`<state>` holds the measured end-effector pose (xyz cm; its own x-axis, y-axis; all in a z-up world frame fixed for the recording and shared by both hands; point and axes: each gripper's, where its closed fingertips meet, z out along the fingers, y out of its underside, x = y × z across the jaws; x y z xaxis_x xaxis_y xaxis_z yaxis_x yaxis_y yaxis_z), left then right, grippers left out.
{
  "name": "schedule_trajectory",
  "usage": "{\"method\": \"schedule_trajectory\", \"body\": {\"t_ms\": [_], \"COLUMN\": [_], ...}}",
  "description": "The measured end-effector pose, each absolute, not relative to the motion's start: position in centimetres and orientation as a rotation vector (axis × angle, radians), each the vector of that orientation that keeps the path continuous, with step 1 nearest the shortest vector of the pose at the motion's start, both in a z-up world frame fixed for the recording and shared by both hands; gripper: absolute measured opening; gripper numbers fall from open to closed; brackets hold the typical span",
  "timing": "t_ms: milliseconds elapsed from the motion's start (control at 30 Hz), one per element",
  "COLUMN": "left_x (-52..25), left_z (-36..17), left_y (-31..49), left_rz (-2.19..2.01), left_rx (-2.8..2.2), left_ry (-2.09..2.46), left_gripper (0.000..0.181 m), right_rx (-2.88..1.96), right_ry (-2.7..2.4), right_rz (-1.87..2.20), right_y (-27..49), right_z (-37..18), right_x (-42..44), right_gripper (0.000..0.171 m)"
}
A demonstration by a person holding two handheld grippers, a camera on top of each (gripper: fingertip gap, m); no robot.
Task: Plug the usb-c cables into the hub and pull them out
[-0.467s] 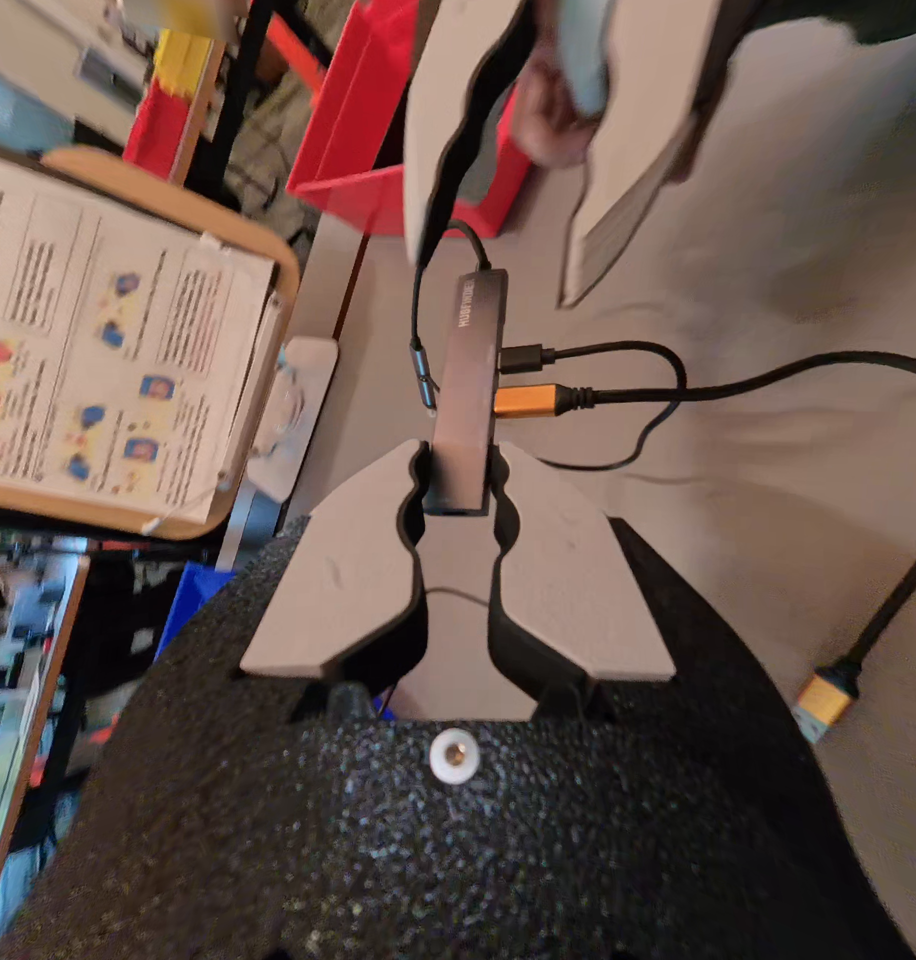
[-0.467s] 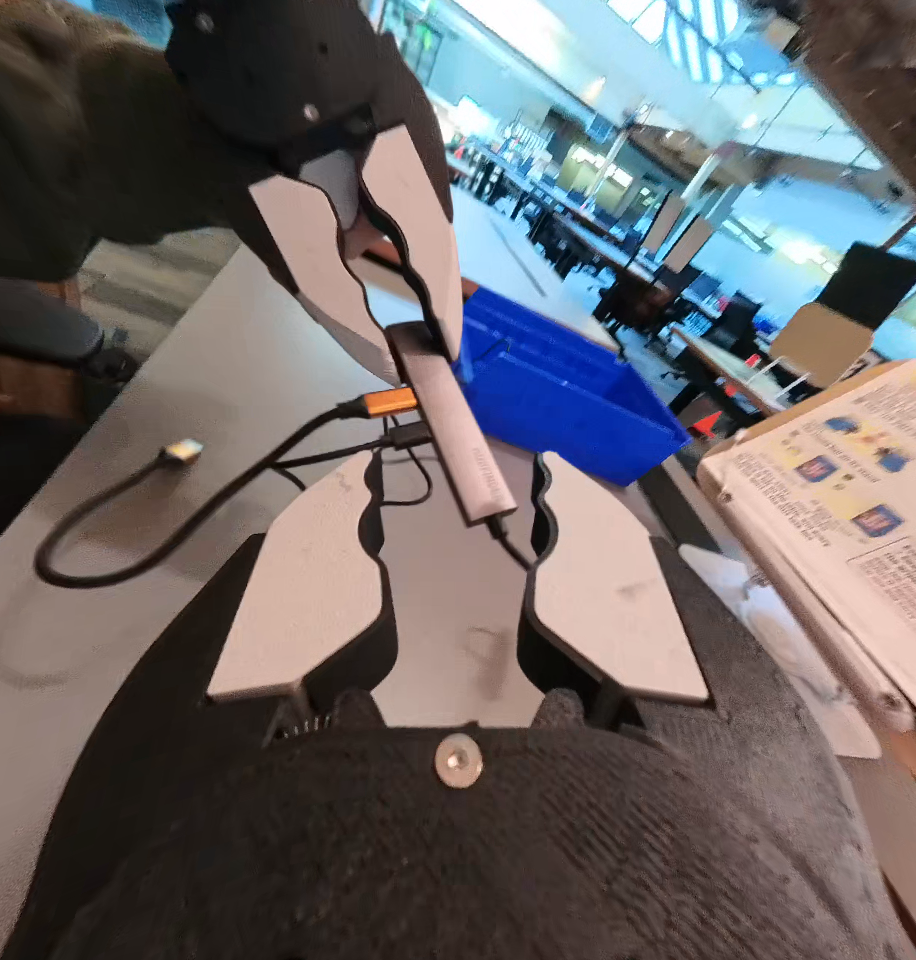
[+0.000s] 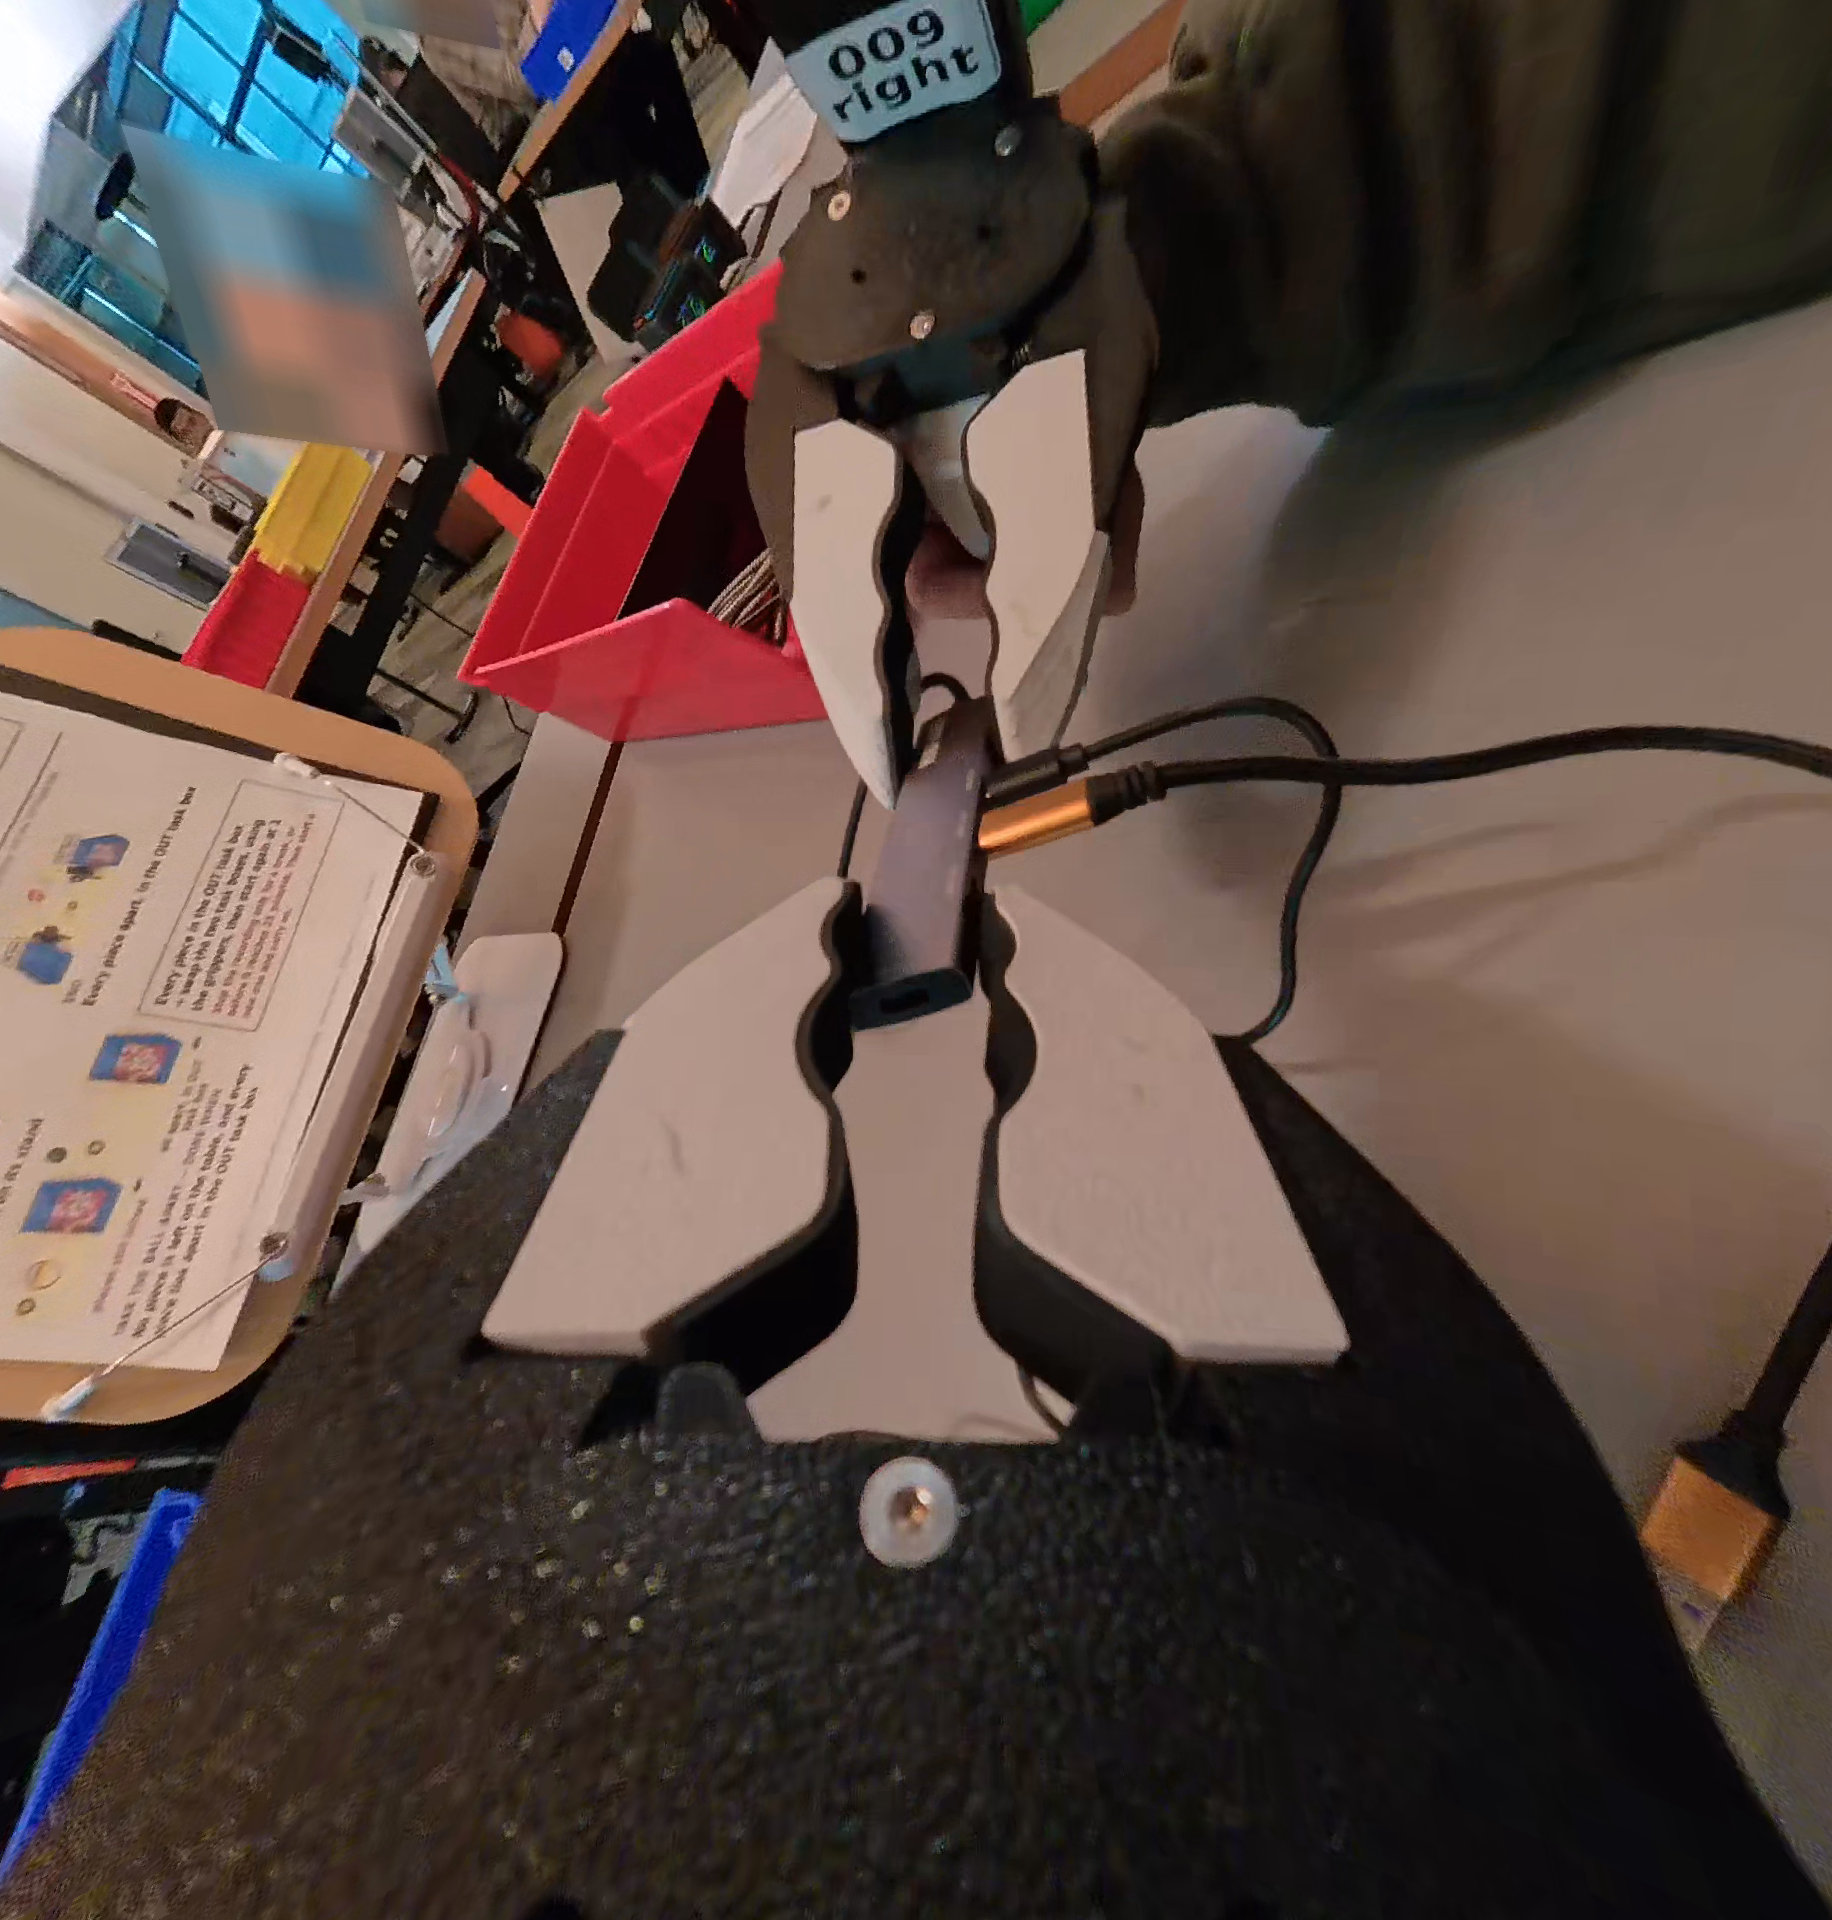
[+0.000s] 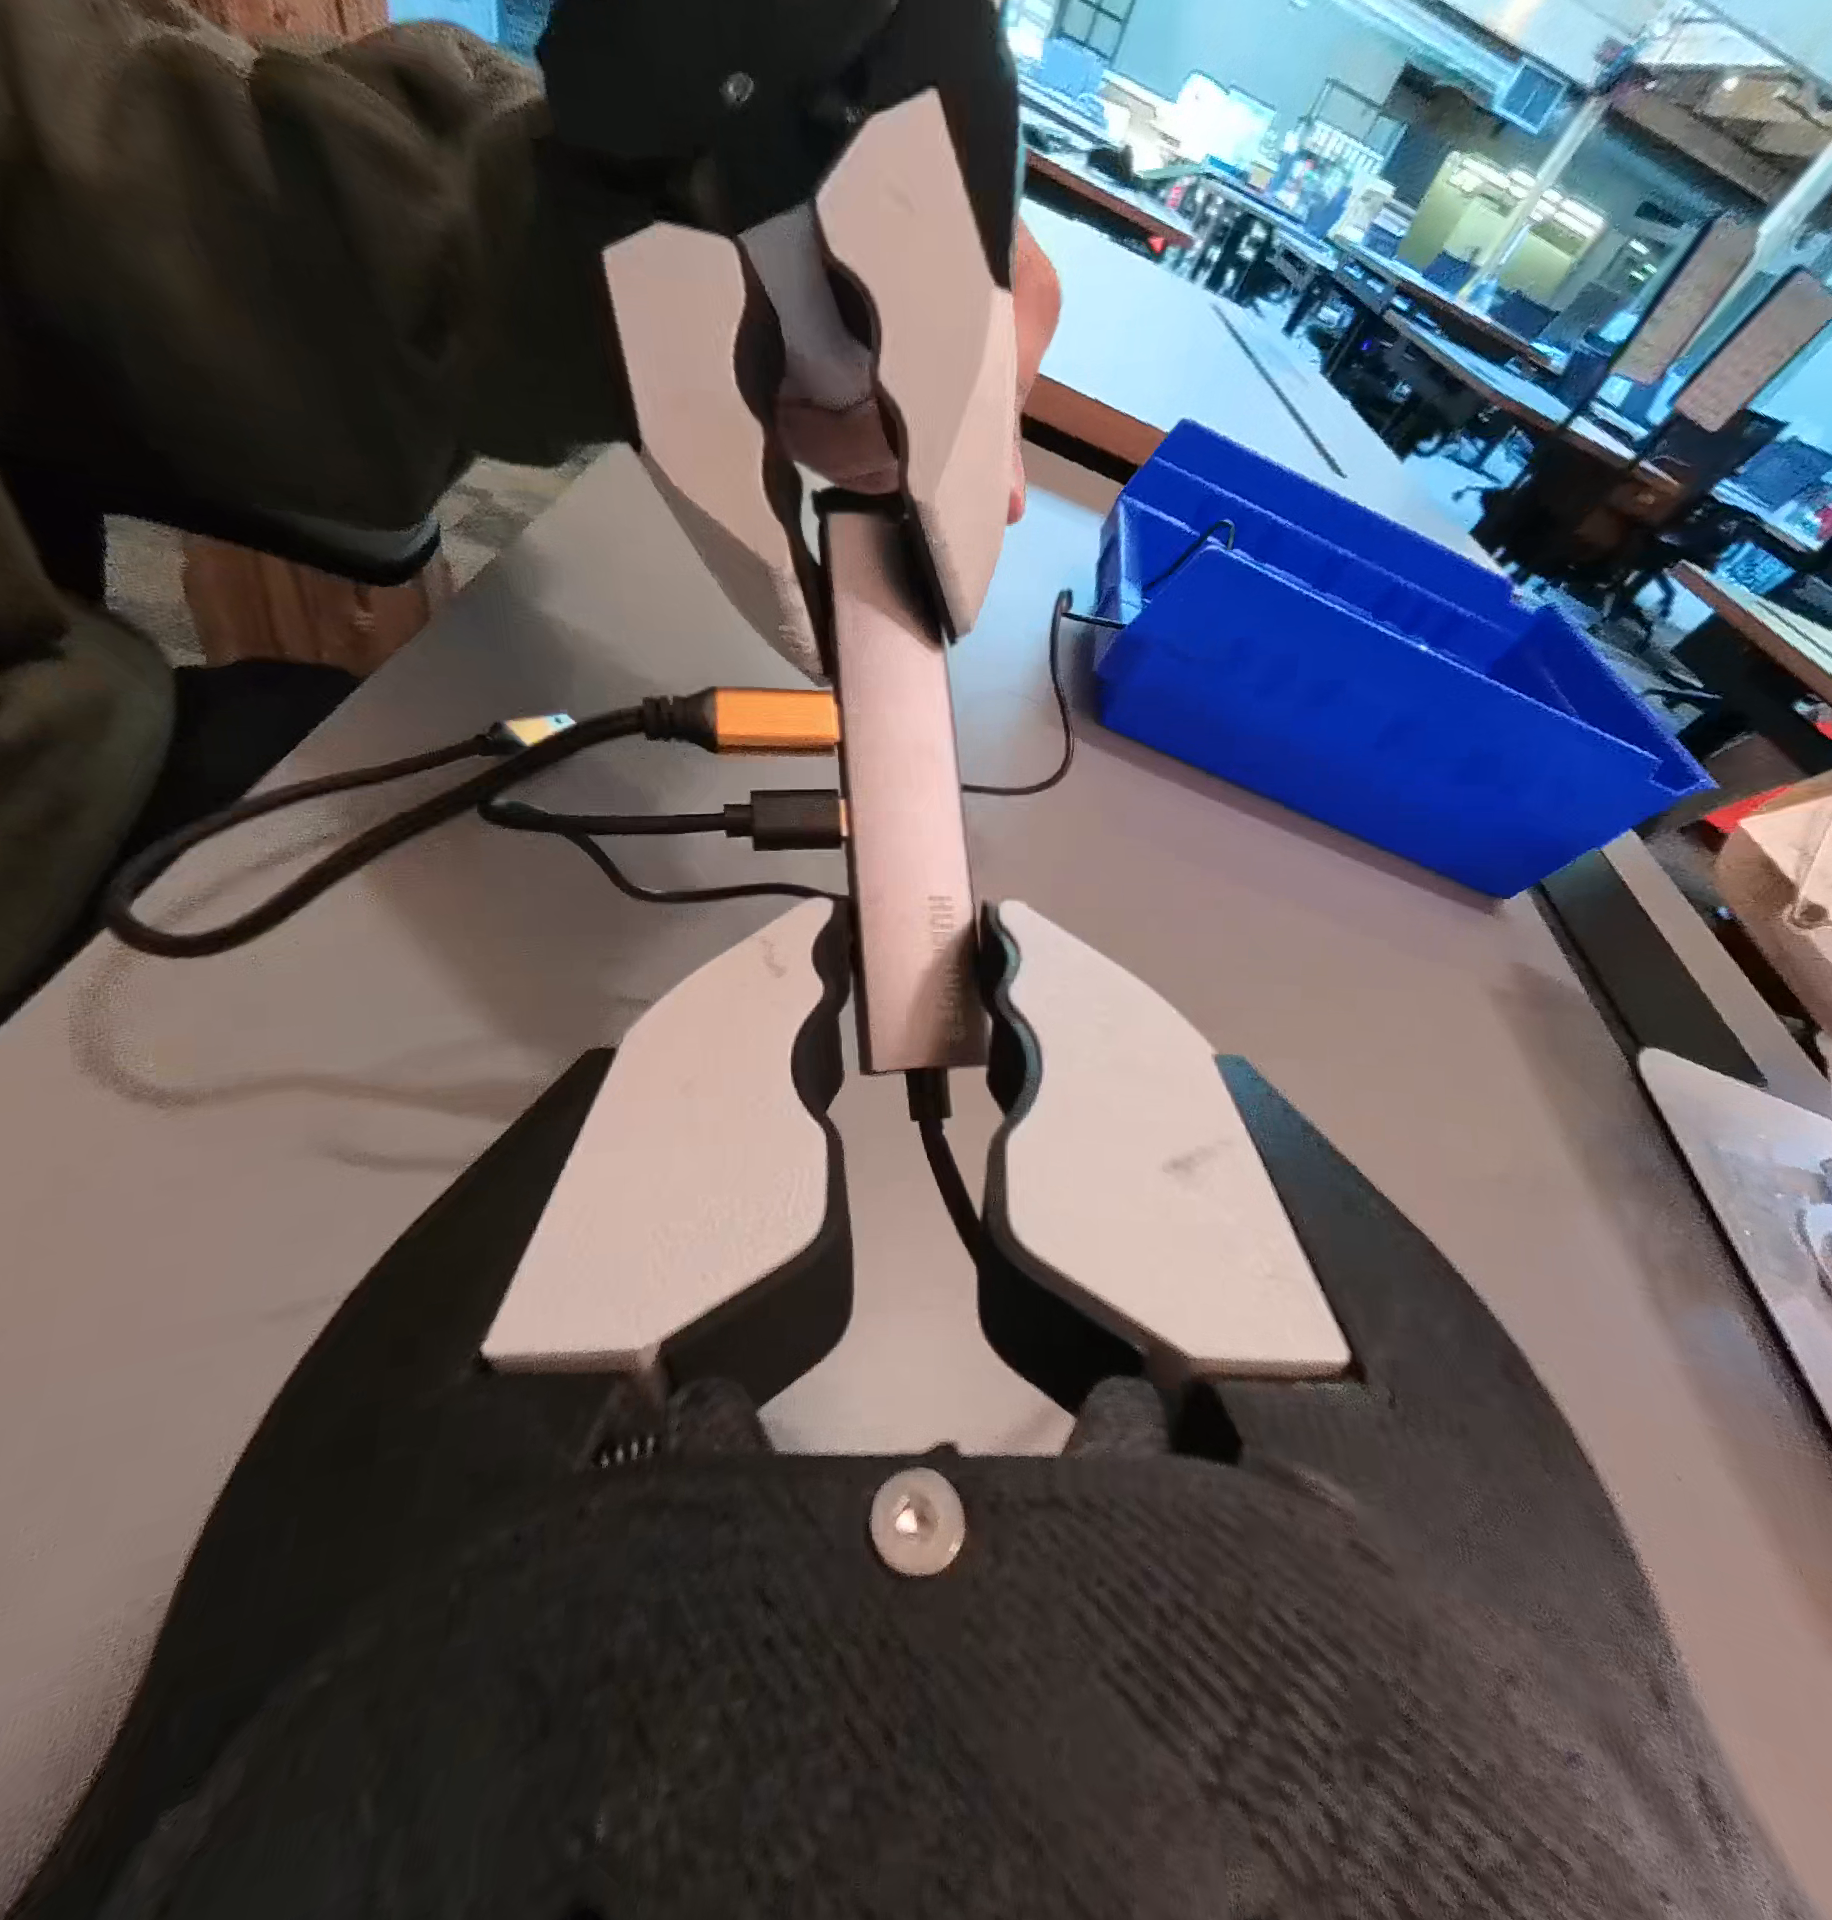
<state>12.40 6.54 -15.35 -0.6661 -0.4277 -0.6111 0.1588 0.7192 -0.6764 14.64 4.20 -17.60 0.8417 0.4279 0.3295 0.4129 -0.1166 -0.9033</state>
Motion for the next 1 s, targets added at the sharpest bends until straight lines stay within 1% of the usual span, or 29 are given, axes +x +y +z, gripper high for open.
{"method": "schedule_trajectory", "body": {"t_ms": [33, 233, 367, 467, 500, 567, 633, 667, 733, 800, 900, 933, 967, 1000], "left_x": [12.4, 12.7, 12.2, 11.7, 12.0, 13.2, 13.8, 14.0, 14.5, 15.3, 16.4, 16.8, 17.0, 17.1], "left_z": [-15.3, -15.0, -12.5, -10.8, -10.2, -10.1, -12.0, -12.9, -14.7, -17.4, -20.3, -20.6, -20.7, -20.4], "left_y": [6.5, 6.3, 7.2, 10.0, 12.1, 19.1, 26.9, 30.6, 36.2, 39.6, 42.1, 42.3, 42.5, 42.7], "left_rz": [-0.939, -0.984, -1.184, -1.288, -1.272, -1.103, -0.842, -0.710, -0.521, -0.410, -0.367, -0.390, -0.412, -0.417], "left_rx": [-0.202, -0.235, -0.342, -0.490, -0.590, -0.881, -1.131, -1.210, -1.278, -1.346, -1.439, -1.449, -1.478, -1.511], "left_ry": [2.111, 2.043, 1.905, 1.818, 1.745, 1.590, 1.535, 1.523, 1.547, 1.655, 1.744, 1.734, 1.722, 1.683], "left_gripper": [0.018, 0.018, 0.021, 0.032, 0.034, 0.040, 0.056, 0.060, 0.058, 0.065, 0.054, 0.031, 0.003, 0.003], "right_rx": [-1.733, -1.695, -1.679, -1.666, -1.658, -1.659, -1.656, -1.655, -1.656, -1.666, -1.675, -1.676, -1.677, -1.679], "right_ry": [-0.654, -0.655, -0.619, -0.590, -0.582, -0.588, -0.587, -0.585, -0.587, -0.594, -0.602, -0.601, -0.598, -0.596], "right_rz": [0.028, 0.023, 0.008, -0.014, -0.018, 0.003, -0.005, 0.002, 0.013, 0.005, 0.003, 0.003, 0.000, -0.003], "right_y": [4.2, 3.9, 3.6, 3.2, 3.0, 2.6, 2.5, 2.5, 2.6, 2.9, 3.0, 3.1, 3.0, 3.0], "right_z": [-17.6, -17.0, -16.6, -16.2, -16.0, -15.8, -15.8, -15.9, -16.0, -16.3, -16.5, -16.5, -16.5, -16.5], "right_x": [14.6, 14.9, 15.7, 16.5, 16.7, 16.6, 16.7, 16.7, 16.5, 16.5, 16.3, 16.3, 16.4, 16.5], "right_gripper": [0.023, 0.023, 0.023, 0.023, 0.023, 0.023, 0.023, 0.023, 0.023, 0.023, 0.023, 0.023, 0.023, 0.023]}}
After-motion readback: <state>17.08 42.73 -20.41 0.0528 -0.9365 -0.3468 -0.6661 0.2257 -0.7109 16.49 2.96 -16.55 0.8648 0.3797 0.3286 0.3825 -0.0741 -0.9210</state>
